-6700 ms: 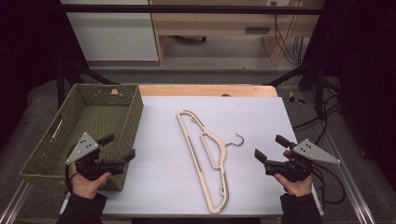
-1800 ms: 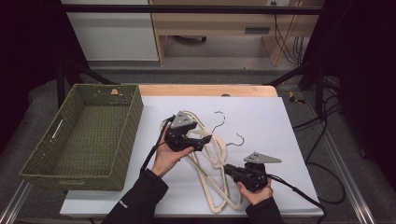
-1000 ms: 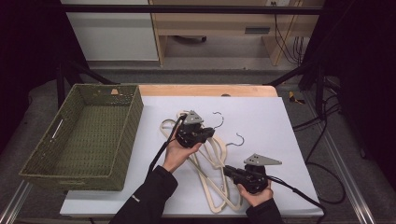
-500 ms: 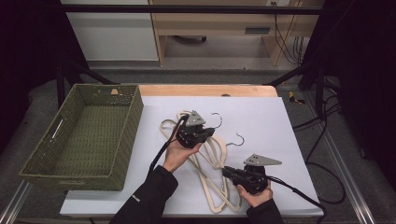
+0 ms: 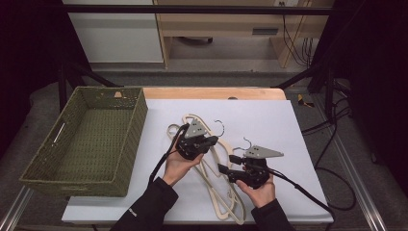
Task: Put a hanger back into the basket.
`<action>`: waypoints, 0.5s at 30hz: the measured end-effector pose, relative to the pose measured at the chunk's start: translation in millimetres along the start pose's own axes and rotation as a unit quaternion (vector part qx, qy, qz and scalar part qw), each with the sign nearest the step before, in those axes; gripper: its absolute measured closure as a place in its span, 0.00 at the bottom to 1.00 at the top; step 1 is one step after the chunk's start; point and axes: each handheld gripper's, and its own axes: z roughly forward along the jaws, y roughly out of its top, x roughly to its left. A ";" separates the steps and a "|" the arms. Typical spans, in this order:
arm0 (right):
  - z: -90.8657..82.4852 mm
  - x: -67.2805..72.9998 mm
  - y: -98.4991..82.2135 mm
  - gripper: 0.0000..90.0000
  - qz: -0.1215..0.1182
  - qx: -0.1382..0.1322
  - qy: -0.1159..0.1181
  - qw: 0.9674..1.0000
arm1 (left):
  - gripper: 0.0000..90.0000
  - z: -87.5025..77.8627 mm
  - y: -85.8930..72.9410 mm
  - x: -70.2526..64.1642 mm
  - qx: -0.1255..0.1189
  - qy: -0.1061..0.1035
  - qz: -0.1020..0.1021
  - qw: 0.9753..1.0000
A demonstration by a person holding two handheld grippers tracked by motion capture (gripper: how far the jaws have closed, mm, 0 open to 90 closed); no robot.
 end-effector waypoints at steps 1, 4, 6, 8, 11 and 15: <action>5.0 0.5 4.2 0.57 0.003 0.013 0.003 1.000 | 0.98 -1.9 -0.8 0.6 -0.003 -0.002 -0.004 1.000; 17.9 3.4 11.6 0.66 -0.005 0.038 -0.008 0.999 | 0.98 -4.3 -0.8 0.1 -0.003 0.001 0.000 1.000; 20.9 4.4 13.2 0.69 -0.006 0.041 -0.013 0.999 | 0.98 -5.1 -0.7 0.1 -0.002 0.002 0.002 1.000; 26.0 4.9 15.8 0.79 0.000 0.043 -0.012 0.999 | 0.98 -6.7 -1.2 -0.5 -0.003 0.003 0.002 1.000; 28.1 4.1 17.1 0.90 0.029 0.046 0.007 0.998 | 0.97 -8.2 -1.8 -0.9 -0.005 0.003 0.000 1.000; 28.7 3.5 17.7 0.94 0.046 0.048 0.009 0.998 | 0.88 -11.8 -1.4 0.0 -0.014 -0.005 -0.002 1.000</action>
